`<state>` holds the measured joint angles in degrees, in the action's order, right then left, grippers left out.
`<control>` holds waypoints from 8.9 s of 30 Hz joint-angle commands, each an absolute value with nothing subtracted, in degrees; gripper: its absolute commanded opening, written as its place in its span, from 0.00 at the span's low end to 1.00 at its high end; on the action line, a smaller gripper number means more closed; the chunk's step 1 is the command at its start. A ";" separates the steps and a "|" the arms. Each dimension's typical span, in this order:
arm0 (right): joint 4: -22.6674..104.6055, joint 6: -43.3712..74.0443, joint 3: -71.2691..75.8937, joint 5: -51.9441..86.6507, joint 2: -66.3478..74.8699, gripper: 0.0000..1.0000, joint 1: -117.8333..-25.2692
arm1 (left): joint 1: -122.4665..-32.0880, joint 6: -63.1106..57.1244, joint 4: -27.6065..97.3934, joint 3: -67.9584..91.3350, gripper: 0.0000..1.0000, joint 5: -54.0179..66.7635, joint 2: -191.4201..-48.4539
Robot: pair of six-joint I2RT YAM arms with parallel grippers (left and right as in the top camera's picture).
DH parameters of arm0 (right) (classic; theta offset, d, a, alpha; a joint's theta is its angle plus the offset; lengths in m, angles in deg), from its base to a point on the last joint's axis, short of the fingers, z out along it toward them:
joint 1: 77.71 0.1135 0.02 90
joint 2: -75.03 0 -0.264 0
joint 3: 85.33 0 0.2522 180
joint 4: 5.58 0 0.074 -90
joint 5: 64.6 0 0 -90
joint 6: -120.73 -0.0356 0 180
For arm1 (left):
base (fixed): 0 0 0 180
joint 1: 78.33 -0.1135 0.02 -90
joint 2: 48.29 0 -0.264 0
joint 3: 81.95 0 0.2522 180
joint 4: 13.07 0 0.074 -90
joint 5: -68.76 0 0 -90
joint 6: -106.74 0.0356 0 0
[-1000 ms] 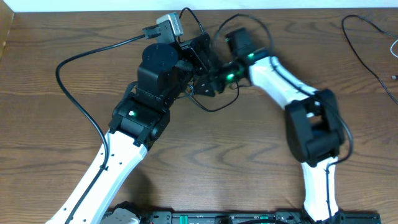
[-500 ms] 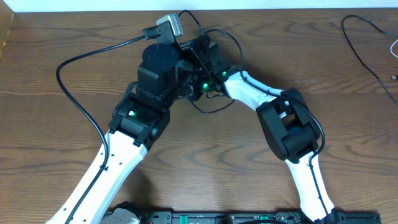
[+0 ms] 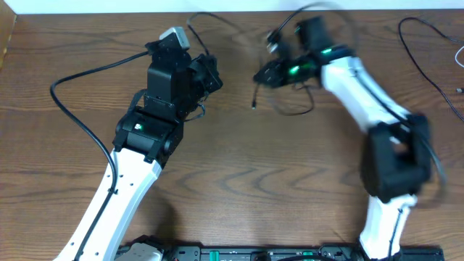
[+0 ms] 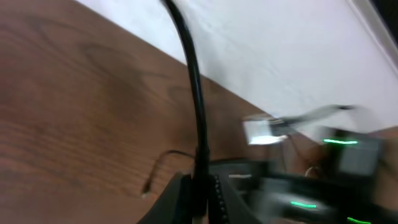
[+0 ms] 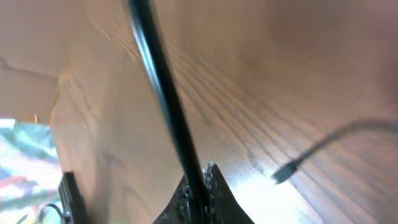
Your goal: Untangle cables
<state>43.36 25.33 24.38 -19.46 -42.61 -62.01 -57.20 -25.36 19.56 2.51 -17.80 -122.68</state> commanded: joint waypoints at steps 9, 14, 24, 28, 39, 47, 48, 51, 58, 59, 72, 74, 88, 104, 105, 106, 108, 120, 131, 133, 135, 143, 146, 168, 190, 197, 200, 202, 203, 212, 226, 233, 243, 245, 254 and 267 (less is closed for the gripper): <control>40.96 19.23 25.08 1.43 -15.25 0.01 -74.19 | -57.38 -24.93 23.74 2.75 0.50 -19.35 -126.64; 35.82 17.19 25.08 6.94 -9.45 0.01 -82.10 | -57.38 -24.93 24.50 2.60 0.51 -19.35 -127.05; 29.53 21.37 25.08 22.52 -10.33 0.01 -95.93 | -57.38 -24.93 24.48 2.60 0.52 -19.35 -127.07; 28.35 23.03 25.38 28.64 -12.14 0.01 -100.15 | -57.38 -24.93 24.46 2.60 0.52 -19.35 -127.07; 56.00 32.14 61.99 28.29 -34.63 0.01 -106.97 | -57.35 -24.99 23.71 2.60 0.52 -19.33 -127.95; 65.79 34.26 83.78 28.45 -48.64 0.01 -110.88 | -57.38 -25.17 22.93 2.60 0.52 -19.16 -128.45; 65.07 34.24 83.78 28.29 -48.80 0.01 -111.58 | -57.38 -25.17 22.71 2.60 0.52 -19.16 -128.45; 62.77 34.02 83.83 28.14 -48.82 0.01 -113.07 | -57.35 -25.23 21.83 2.60 0.52 -19.16 -128.45; 62.55 35.51 83.15 34.00 -48.99 0.01 -116.22 | -57.38 -25.58 20.54 2.57 0.52 -19.18 -128.47; 63.03 36.17 81.95 37.65 -49.23 0.01 -116.67 | -57.35 -25.58 20.54 2.60 0.52 -19.18 -128.47; 53.00 33.37 60.55 52.88 -51.77 0.01 -117.02 | -57.35 -27.11 20.46 2.60 0.52 -18.87 -131.36; 52.41 33.37 58.28 52.60 -51.77 0.01 -116.98 | -57.35 -27.11 20.24 2.60 0.52 -18.89 -131.55; 64.65 33.87 55.09 29.91 -51.77 0.99 -116.87 | -57.35 -27.09 20.09 2.60 0.52 -18.78 -131.55; 87.67 38.55 47.30 15.79 -51.77 0.61 -109.68 | -57.35 -27.02 20.72 2.53 0.52 -17.84 -131.58; 87.38 38.53 45.86 17.98 -51.77 0.59 -108.83 | -57.35 -27.02 21.00 2.53 0.52 -17.84 -131.58; 86.77 38.53 44.46 19.38 -51.77 0.59 -108.11 | -57.35 -27.02 21.22 2.53 0.52 -17.84 -131.55; 85.68 37.98 42.28 21.50 -51.77 0.60 -107.17 | -57.35 -26.98 21.70 2.53 0.52 -17.84 -131.58; 80.52 39.64 28.92 28.45 -51.77 0.65 -108.17 | -57.38 -25.34 22.69 2.53 0.52 -17.87 -132.41; 70.40 43.73 21.75 27.88 -51.77 0.51 -107.41 | -57.38 -25.34 22.49 2.53 0.52 -17.63 -134.83; 69.87 43.71 21.05 27.31 -51.77 0.44 -107.28 | -57.38 -25.34 22.51 2.53 0.52 -17.65 -134.83; 69.42 43.69 20.33 25.78 -51.77 0.38 -107.17 | -57.35 -25.34 22.49 2.53 0.52 -17.65 -134.83; 68.06 41.48 18.06 23.09 -51.77 0.07 -106.86 | -57.38 -25.34 22.49 2.53 0.52 -17.65 -134.83; 66.51 37.00 17.95 23.09 -51.77 0.01 -106.86 | -57.35 -25.34 22.49 2.53 0.52 -17.65 -134.83; 61.11 23.12 56.07 31.51 -51.66 0.01 -112.46 | -57.38 -25.34 22.49 2.53 0.52 -17.67 -134.83; 64.61 19.23 54.87 22.70 -52.99 0.99 -114.55 | -57.35 -25.34 22.49 2.53 0.52 -17.67 -134.83; 71.80 27.99 54.87 4.53 -45.54 0.99 -108.81 | -57.35 -25.34 24.70 2.53 0.99 -17.67 -134.83; 74.22 28.17 54.87 5.89 -41.93 0.99 -104.54 | -57.38 -25.34 26.10 2.53 0.99 -17.67 -134.83; 75.34 28.28 54.87 8.23 -39.22 0.99 -101.29 | -57.38 -25.34 26.40 2.53 0.99 -17.67 -134.83; 75.73 28.32 54.87 9.32 -37.74 0.99 -99.60 | -57.38 -25.34 26.42 2.53 0.99 -17.67 -134.83; 83.54 30.79 54.87 12.38 -27.38 0.99 -88.85 | -57.38 -25.34 26.40 2.53 1.00 -17.67 -134.83; 85.20 31.03 54.85 14.11 -26.28 0.99 -85.97 | -57.38 -25.34 26.40 2.53 1.00 -17.67 -134.83; 85.20 31.05 54.74 14.76 -26.31 0.99 -85.86 | -57.38 -25.34 26.40 2.53 1.00 -17.67 -134.83; 71.56 31.25 42.41 19.46 -14.11 0.99 -84.33 | -57.38 -25.34 26.40 2.53 1.00 -17.67 -134.83; 64.32 31.20 33.75 19.33 -8.56 0.99 -84.24 | -57.38 -25.34 26.40 2.53 1.00 -17.67 -134.83; 26.25 31.23 -13.33 19.27 19.81 0.99 -82.84 | -57.38 -25.34 26.42 2.53 1.00 -17.67 -134.83; 2.71 31.23 -61.41 20.99 57.82 0.99 -80.98 | -57.38 -25.34 26.40 2.53 1.00 -17.67 -134.83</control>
<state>3.10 31.20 -57.26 19.90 52.44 -81.31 -57.22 -25.87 26.27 2.51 -17.30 -134.92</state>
